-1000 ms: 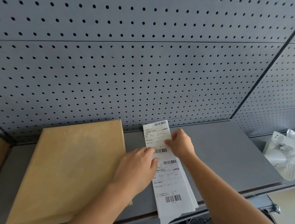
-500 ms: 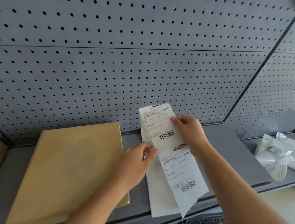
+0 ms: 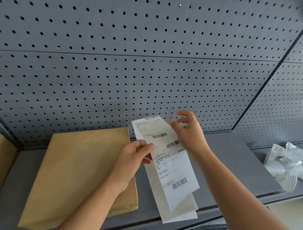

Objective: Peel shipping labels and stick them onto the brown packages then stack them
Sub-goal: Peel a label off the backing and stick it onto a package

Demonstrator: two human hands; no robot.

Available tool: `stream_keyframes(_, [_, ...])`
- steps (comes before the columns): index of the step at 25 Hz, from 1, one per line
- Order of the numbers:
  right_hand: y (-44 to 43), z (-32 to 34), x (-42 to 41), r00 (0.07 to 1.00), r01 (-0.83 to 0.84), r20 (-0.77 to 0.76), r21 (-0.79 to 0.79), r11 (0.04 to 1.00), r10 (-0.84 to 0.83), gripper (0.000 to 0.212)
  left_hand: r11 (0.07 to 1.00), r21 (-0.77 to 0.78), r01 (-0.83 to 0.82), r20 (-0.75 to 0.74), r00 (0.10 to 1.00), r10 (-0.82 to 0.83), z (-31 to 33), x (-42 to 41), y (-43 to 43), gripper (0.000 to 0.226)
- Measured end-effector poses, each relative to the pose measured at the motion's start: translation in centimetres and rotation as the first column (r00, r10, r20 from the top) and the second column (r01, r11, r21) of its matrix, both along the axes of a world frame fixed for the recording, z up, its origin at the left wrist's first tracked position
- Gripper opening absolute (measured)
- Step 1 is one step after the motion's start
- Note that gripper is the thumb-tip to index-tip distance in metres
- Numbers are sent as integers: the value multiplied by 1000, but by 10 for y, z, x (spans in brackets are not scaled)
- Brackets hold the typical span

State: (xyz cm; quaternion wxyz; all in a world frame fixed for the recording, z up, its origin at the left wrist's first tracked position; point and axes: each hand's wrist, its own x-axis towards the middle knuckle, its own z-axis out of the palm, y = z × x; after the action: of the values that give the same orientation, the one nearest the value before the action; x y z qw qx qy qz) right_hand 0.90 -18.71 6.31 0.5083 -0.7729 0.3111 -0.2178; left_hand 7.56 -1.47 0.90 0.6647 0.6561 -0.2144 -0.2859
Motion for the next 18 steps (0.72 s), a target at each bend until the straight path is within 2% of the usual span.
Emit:
stream_keyframes(2, [2,-7,-6,994,-106,-21,-209,972,104,33,1000,-16,-17,-27,999,16,-1,1,0,20])
stream_keyframes(4, [4,-16,-14,965,-257,-78,-443,859,249,29,999,-33,-27,-45,999,26,-1,2,-1,22])
stream_keyframes(7, [8,-26,-25,896,-420,-150,-598,683,419,27,997,-66,-37,-61,998,33,-2,3,-1,22])
stream_keyframes(10, [10,-31,-27,907,-371,-146,-722,584,395,31,996,-78,-32,-91,996,25,-2,4,-2,26])
stream_keyframes(13, [13,-35,-26,928,-277,-80,-801,530,364,23,997,-72,-25,-143,990,14,-1,7,-2,28])
stream_keyframes(18, [17,-39,-26,942,-156,3,-881,446,336,13,998,-36,-46,-236,971,36,4,12,-6,19])
